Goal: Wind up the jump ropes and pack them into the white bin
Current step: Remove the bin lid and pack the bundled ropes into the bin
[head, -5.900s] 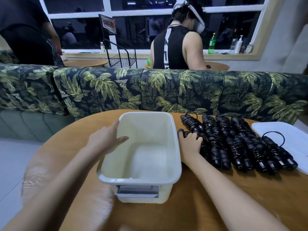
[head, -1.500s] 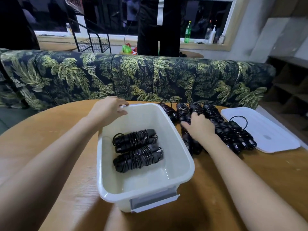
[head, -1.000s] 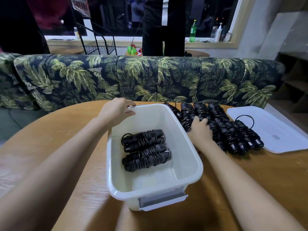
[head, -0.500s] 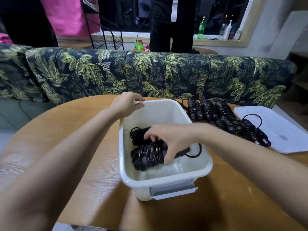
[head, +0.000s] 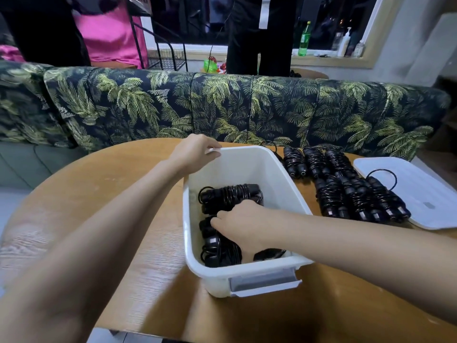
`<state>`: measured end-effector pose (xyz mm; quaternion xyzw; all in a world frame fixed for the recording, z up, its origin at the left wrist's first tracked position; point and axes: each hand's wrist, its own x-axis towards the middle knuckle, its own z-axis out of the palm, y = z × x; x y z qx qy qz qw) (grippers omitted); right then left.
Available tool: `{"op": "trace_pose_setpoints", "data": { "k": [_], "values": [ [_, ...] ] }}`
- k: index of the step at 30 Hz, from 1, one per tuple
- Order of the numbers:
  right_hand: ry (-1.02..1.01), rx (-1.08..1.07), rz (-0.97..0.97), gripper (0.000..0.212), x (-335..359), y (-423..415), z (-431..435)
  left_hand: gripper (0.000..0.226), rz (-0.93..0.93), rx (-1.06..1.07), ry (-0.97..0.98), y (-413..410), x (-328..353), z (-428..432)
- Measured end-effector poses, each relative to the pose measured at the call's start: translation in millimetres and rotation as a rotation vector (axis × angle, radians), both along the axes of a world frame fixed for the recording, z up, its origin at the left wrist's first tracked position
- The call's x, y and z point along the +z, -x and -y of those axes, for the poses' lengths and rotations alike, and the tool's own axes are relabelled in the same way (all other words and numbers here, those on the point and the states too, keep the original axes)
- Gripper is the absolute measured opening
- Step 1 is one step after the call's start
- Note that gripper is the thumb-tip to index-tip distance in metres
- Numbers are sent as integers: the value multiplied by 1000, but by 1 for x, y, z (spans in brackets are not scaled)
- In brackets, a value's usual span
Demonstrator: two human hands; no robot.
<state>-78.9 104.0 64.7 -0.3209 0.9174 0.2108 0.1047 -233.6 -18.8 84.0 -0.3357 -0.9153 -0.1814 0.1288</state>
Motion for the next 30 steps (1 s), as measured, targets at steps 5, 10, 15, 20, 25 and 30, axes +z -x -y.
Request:
{"op": "trace_pose_setpoints", "data": {
  "k": [5,10,15,20,25,30],
  "values": [
    [21,-32,-141,87,-2,9,0,23,6,-12,1,2,1,0],
    [136,-105,81,91,0,12,-6,24,-3,65,5,3,-2,-1],
    [-4,-57,-40,89,-6,10,-5,25,-8,47,0,2,-2,-5],
    [604,-344,181,54,40,17,-38,23,93,42,-55,6,-3,-5],
    [962,-753,-428,19,50,10,-135,22,111,54,-83,1,-3,-11],
    [478,-1323,-347,61,-14,4,-188,24,111,57,-54,-8,-2,-21]
  ]
}}
